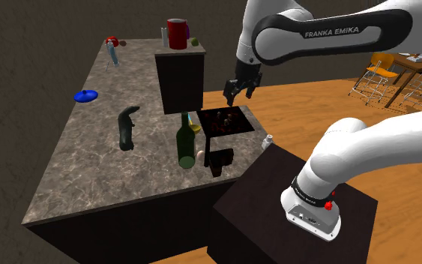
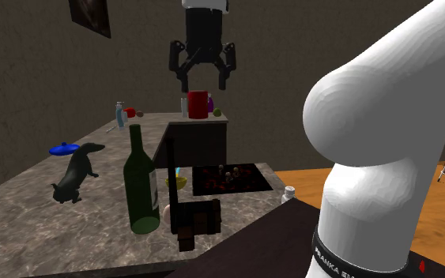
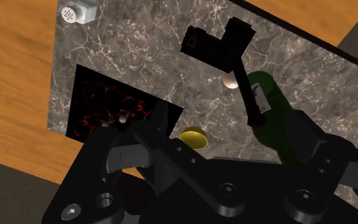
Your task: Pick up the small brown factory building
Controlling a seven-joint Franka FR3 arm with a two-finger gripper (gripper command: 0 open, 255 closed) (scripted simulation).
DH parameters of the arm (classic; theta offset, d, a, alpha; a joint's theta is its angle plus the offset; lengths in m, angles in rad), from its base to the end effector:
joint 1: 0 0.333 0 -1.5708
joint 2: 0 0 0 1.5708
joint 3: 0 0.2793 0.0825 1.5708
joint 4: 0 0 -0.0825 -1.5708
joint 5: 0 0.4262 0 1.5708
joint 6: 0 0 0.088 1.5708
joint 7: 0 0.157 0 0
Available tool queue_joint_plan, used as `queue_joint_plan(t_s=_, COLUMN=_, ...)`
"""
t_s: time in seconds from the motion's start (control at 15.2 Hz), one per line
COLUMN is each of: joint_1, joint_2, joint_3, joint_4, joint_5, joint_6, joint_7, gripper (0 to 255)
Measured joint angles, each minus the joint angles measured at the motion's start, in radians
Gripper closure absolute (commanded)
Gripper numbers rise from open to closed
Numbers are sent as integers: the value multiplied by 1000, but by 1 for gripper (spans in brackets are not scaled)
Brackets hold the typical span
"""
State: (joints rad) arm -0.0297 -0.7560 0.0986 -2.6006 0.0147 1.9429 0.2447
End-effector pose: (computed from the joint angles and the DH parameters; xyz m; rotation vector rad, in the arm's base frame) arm 0.4036 0.0238 0.4081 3.0821 -0.3155 0.1592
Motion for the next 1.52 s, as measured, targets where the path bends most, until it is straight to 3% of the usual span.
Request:
queue_joint_plan(t_s=0.33, joint_1=-3, joint_2=70, joint_3=18, joint_4=-105, joint_5=38, joint_6=161, joint_7=59, gripper=0)
queue_joint_plan(t_s=0.79, joint_1=-4, joint_2=278, joint_3=44, joint_4=-217, joint_5=96, joint_6=461, joint_7=131, gripper=0)
queue_joint_plan(t_s=1.52, joint_1=22, joint_2=796, joint_3=80, joint_4=-199, joint_5=234, joint_6=942, joint_7=189, gripper=0)
